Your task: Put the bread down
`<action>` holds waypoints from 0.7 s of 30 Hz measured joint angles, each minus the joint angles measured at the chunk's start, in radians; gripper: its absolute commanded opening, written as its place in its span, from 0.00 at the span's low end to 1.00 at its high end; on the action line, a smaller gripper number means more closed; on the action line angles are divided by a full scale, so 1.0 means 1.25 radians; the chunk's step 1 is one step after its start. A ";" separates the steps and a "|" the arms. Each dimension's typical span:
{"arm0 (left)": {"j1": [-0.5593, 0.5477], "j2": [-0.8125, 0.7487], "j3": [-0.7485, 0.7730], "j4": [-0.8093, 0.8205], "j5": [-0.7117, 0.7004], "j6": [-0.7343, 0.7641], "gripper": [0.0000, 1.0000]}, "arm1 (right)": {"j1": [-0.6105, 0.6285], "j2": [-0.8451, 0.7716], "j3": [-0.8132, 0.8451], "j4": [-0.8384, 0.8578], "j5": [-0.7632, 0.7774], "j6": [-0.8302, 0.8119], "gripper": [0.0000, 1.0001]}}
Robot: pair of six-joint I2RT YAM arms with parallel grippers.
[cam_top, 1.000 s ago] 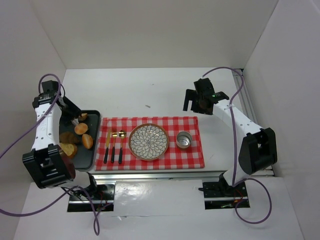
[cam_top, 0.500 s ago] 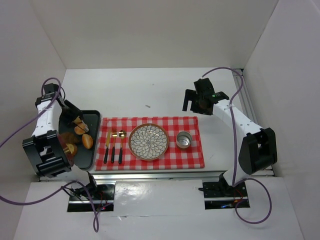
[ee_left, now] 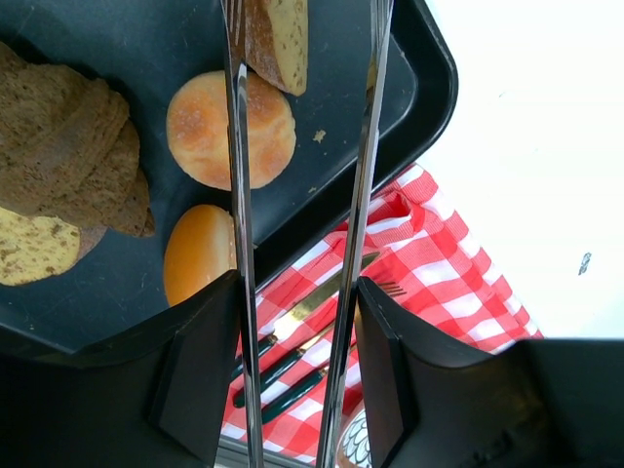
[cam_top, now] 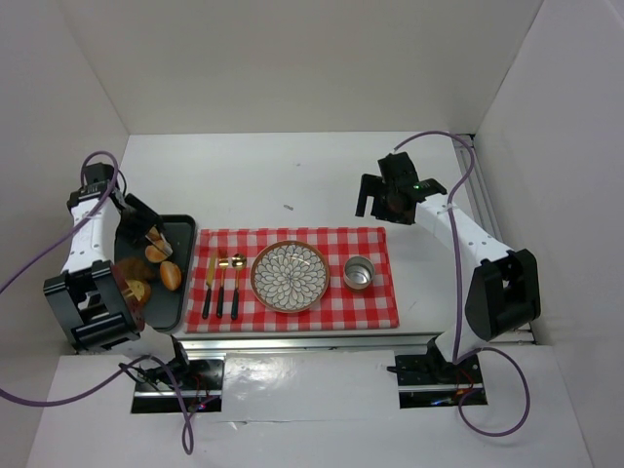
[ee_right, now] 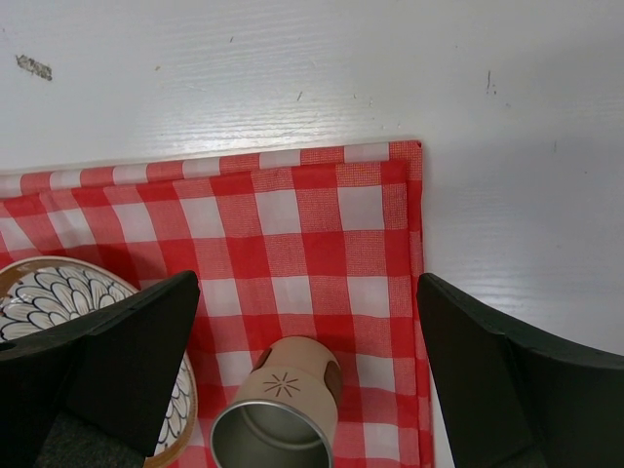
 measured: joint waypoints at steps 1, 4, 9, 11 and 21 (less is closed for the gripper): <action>0.000 0.000 0.000 -0.002 0.002 0.000 0.60 | 0.000 0.000 0.000 0.000 0.000 0.002 1.00; 0.001 0.000 -0.002 -0.007 0.007 -0.002 0.60 | 0.000 0.000 0.000 0.000 -0.002 0.005 1.00; 0.012 0.000 -0.027 -0.006 0.004 -0.005 0.60 | 0.000 0.000 0.000 0.000 -0.002 0.009 1.00; 0.019 0.000 -0.037 -0.007 0.003 -0.008 0.62 | 0.000 0.000 0.000 0.000 -0.002 0.010 1.00; 0.049 0.000 -0.061 -0.002 0.031 -0.020 0.43 | 0.000 0.014 0.000 0.002 -0.011 0.011 1.00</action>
